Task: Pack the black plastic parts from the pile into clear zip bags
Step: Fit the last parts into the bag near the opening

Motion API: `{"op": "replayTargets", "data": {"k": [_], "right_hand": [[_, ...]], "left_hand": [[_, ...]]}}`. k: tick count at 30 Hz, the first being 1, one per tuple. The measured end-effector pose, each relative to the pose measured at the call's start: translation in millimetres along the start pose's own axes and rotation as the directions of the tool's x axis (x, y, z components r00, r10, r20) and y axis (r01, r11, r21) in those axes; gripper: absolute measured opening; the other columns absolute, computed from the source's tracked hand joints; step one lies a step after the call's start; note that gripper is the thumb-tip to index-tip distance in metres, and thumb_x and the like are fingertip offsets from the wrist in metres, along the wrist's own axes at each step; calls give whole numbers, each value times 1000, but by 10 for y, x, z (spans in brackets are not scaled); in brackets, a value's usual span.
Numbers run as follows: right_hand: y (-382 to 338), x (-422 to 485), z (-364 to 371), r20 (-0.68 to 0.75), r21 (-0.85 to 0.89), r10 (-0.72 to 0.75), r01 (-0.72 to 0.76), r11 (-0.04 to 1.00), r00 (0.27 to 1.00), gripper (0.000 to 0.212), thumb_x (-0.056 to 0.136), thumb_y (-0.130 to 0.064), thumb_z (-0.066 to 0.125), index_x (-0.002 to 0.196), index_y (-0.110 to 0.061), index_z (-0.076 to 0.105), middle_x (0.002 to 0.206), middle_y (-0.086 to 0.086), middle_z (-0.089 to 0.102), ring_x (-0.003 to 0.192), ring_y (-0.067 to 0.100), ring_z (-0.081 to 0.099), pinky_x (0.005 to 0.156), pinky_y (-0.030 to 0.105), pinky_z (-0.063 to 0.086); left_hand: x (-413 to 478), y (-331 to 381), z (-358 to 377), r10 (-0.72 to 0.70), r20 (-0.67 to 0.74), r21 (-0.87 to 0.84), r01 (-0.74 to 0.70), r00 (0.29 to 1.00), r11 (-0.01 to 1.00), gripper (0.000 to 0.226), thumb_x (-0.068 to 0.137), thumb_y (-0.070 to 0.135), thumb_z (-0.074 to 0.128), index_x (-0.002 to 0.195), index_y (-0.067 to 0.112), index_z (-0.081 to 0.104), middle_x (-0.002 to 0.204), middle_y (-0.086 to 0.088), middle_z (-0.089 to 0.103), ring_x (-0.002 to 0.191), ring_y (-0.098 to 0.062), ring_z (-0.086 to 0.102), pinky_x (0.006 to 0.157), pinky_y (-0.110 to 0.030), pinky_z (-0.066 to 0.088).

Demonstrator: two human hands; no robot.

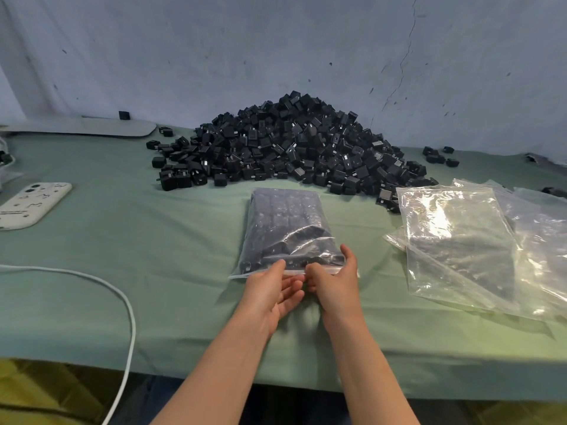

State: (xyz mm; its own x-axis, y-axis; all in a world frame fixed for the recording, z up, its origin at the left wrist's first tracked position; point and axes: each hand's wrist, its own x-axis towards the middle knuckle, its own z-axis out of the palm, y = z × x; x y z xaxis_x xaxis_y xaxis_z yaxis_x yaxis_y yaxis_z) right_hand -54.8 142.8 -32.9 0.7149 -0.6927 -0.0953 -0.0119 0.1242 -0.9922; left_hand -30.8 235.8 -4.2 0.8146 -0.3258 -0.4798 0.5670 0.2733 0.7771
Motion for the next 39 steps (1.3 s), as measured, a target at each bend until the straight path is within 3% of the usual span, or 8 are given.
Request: {"op": "replayTargets", "data": {"k": [3, 7, 13, 16, 22, 28, 32, 39], "right_hand": [[8, -16, -16, -3, 41, -12, 12, 999, 1000, 72, 80, 2, 60, 140, -25, 31, 73, 4, 61, 50, 7, 55, 51, 18, 46], [18, -16, -34, -1, 65, -12, 12, 998, 1000, 75, 82, 0, 63, 144, -20, 26, 74, 5, 61, 54, 10, 57, 46, 15, 44], [53, -35, 65, 52, -130, -42, 48, 990, 998, 87, 78, -10, 67, 147, -25, 16, 110, 19, 66, 98, 31, 65, 92, 46, 51], [63, -39, 124, 60, -124, -41, 49, 991, 997, 87, 77, -10, 67, 148, -24, 17, 121, 17, 61, 107, 33, 62, 97, 49, 47], [-3, -52, 160, 85, -77, -27, 34, 996, 996, 80, 78, 0, 61, 145, -27, 26, 58, -5, 56, 53, 6, 53, 61, 22, 47], [24, -56, 22, 18, -52, -17, 18, 998, 1000, 79, 78, 0, 57, 145, -30, 27, 113, 22, 64, 74, 18, 51, 72, 28, 44], [-44, 48, -399, -61, -103, -55, 48, 993, 997, 83, 79, 4, 62, 148, -25, 25, 67, 3, 57, 50, 7, 45, 57, 19, 41], [-104, 86, -697, 98, -313, -24, 53, 948, 995, 65, 90, -2, 60, 145, -22, 32, 57, 3, 64, 48, 14, 55, 49, 22, 48]], "left_hand": [[8, 14, -32, 48, -35, 13, -47, 998, 999, 29, 98, 7, 46, 70, 4, 54, 45, 1, 61, 34, 0, 51, 37, -15, 46], [-3, 25, -55, 50, -5, 56, -50, 999, 997, 25, 97, 6, 48, 73, 2, 54, 46, -1, 63, 36, 1, 54, 38, -14, 47], [3, 12, -54, 67, 3, 106, -67, 998, 992, 30, 98, 8, 48, 69, 6, 55, 49, 1, 58, 32, 2, 47, 38, -11, 43], [-10, 4, -39, 83, -14, 127, -81, 996, 989, 32, 97, 11, 49, 66, 9, 54, 38, 7, 53, 29, 2, 41, 37, -9, 41], [-25, 21, -72, 72, -9, 128, -70, 997, 989, 30, 96, 15, 53, 67, 9, 56, 40, 7, 46, 29, 1, 33, 34, -9, 34], [-16, 44, -95, 28, -17, 40, -27, 999, 999, 23, 95, 10, 53, 72, 6, 54, 36, 7, 45, 26, 0, 33, 32, -9, 32], [8, 91, -180, 35, -48, 9, -34, 998, 999, 24, 95, 9, 53, 72, 4, 57, 37, 7, 46, 26, 0, 33, 31, -9, 31], [-49, 99, -254, 18, 0, 48, -18, 1000, 999, 20, 95, 12, 55, 78, 2, 60, 43, 4, 55, 31, 2, 44, 35, -11, 41]]}}
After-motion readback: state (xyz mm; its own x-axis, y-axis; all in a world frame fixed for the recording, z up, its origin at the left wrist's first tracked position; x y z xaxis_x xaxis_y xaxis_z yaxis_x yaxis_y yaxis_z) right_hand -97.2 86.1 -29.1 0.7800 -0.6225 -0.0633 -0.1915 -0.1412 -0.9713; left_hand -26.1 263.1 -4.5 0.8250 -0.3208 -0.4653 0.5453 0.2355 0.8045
